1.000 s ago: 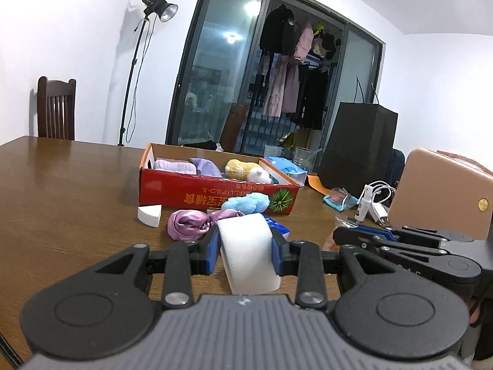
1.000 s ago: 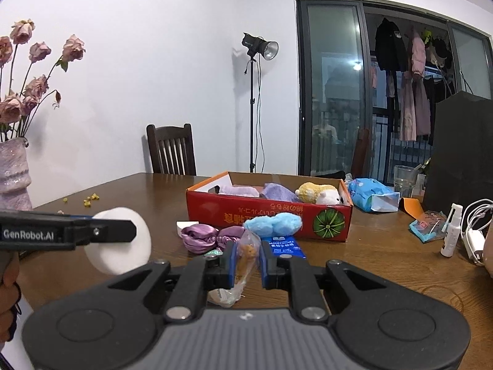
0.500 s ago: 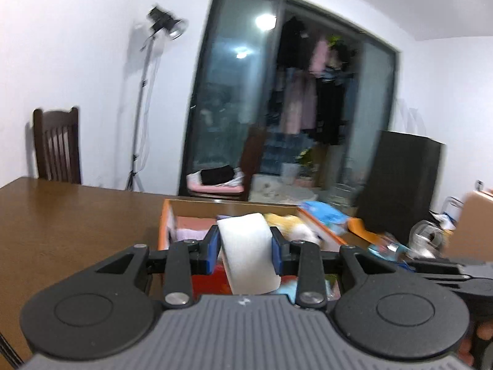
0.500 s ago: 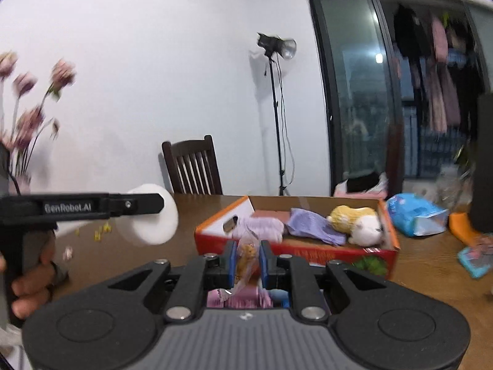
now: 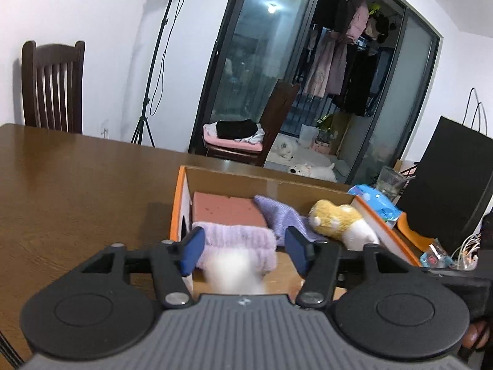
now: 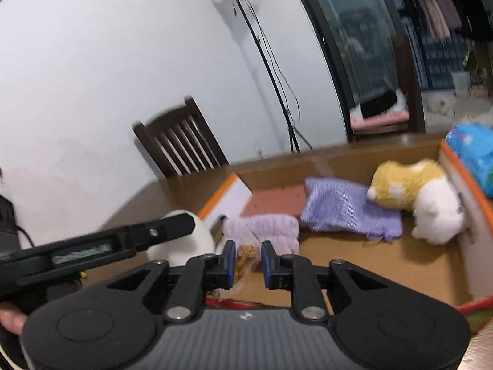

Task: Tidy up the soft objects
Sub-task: 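Carry the foam roll and clear bag into the box with both grippers, then open both grippers to drop the foam roll and clear bag in the box, then move both grippers back to the purple satin scrunchies on the table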

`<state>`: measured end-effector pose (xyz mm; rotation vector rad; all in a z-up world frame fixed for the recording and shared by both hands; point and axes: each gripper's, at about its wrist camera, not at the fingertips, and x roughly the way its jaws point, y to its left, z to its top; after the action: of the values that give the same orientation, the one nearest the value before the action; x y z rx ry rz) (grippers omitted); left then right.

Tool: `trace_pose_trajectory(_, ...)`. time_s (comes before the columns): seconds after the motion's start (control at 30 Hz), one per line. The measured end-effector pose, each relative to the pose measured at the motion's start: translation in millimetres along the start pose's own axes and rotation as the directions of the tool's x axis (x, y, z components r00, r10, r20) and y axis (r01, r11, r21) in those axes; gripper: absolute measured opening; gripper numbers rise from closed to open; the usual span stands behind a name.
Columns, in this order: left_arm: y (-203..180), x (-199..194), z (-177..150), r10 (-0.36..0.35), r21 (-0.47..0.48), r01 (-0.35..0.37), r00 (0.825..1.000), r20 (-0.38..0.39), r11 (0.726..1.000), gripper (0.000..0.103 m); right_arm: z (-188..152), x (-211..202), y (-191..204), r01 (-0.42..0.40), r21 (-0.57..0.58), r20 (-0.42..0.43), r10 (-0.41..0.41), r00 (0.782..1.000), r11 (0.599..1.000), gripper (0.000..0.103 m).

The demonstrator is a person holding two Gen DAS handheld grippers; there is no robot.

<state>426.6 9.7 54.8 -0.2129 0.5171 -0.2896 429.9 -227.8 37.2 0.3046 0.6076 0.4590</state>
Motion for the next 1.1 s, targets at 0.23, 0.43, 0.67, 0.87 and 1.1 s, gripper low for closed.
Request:
trace_pose_trajectory(0.23,9.5,7.2,-10.8,0.024,-0.01,-0.024,0.999,-0.036,1.0,0.06,-4.2,20.1,-15.6,-0.002,0.037,-0.012,0.002,1.0,0.999,0.043)
trace_pose_trajectory(0.43,2.7,-5.4,-4.3,0.057,0.002,-0.057,0.998,-0.006,0.998,0.061,1.7,0.7,-9.6,0.007,0.015,0.029,-0.007,1.0,1.0,0.043)
trace_pose_trajectory(0.67,-14.3,-63.6,-13.9,0.079,0.064,-0.081,0.996,0.044,0.995,0.061,0.6,-69.7,-0.2,0.08,-0.099,0.084,-0.071,0.994,0.992,0.05)
trace_pose_trajectory(0.87,-21.9,-118.5,-17.4,0.104,0.099,-0.115,0.989,0.11,0.989,0.062,-11.0,-141.6,-7.0,0.161,-0.114,0.153,-0.143,0.978,0.98,0.057)
trace_pose_trajectory(1.1,-41.3,-171.4,-33.9,0.077,0.125,-0.097,0.985,0.157,0.987,0.066,-37.5,-203.5,-1.2,0.205,-0.118,0.22,-0.176,0.96,0.972,0.057)
